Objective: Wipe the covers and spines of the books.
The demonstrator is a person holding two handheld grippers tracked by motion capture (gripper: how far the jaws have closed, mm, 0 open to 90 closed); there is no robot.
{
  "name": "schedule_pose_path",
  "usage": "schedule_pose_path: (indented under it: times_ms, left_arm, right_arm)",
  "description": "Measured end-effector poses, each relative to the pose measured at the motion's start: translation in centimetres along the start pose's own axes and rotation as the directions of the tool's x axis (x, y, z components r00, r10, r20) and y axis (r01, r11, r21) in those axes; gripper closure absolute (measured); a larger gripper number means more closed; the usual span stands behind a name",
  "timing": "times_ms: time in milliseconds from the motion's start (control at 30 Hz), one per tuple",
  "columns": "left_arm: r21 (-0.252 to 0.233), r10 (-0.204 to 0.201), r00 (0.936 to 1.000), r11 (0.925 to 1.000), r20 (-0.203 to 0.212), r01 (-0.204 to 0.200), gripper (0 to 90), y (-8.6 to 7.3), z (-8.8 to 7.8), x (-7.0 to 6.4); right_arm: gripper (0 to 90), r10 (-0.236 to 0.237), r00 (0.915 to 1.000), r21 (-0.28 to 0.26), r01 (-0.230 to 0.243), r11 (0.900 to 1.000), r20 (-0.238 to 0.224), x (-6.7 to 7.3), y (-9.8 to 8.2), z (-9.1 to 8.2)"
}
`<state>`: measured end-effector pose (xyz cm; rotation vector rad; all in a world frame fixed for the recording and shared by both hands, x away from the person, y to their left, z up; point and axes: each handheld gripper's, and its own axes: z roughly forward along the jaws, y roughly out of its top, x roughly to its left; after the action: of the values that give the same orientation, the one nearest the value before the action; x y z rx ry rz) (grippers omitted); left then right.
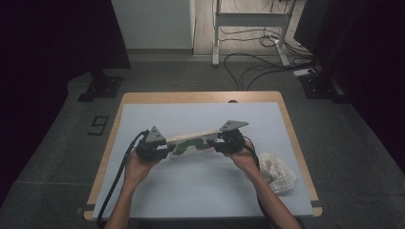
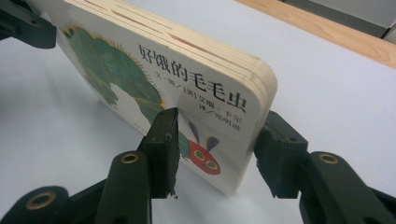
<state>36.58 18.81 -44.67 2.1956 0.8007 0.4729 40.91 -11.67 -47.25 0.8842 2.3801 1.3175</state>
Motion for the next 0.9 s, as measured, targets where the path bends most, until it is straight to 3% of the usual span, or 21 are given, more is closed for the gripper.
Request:
schedule_pose_path:
  times_ms: [267,500,900]
  left_arm:
    - [-0.02,-0.023,0.9997,0.9995,0.004,0.023,60.6,-0.3,0.4,0.5]
    - [-0.051,-0.041,0.9986,0.9978,0.035,0.043,61.1,-0.6,0.5,1.0]
    - [-0.064,-0.026,0.9991,0.9976,0.033,0.029,61.2,-0.8,0.4,1.1]
  right_arm:
    - [50.6,0.018,0.9998,0.0,-0.018,1.0,0.003,-0.1,0.1,0.4]
    - [45.6,0.012,0.9999,0.011,-0.012,1.0,0.007,0.0,0.1,0.3]
    - [33.3,0.0,1.0,0.013,0.0,1.0,-0.006,0.2,-0.1,-2.2]
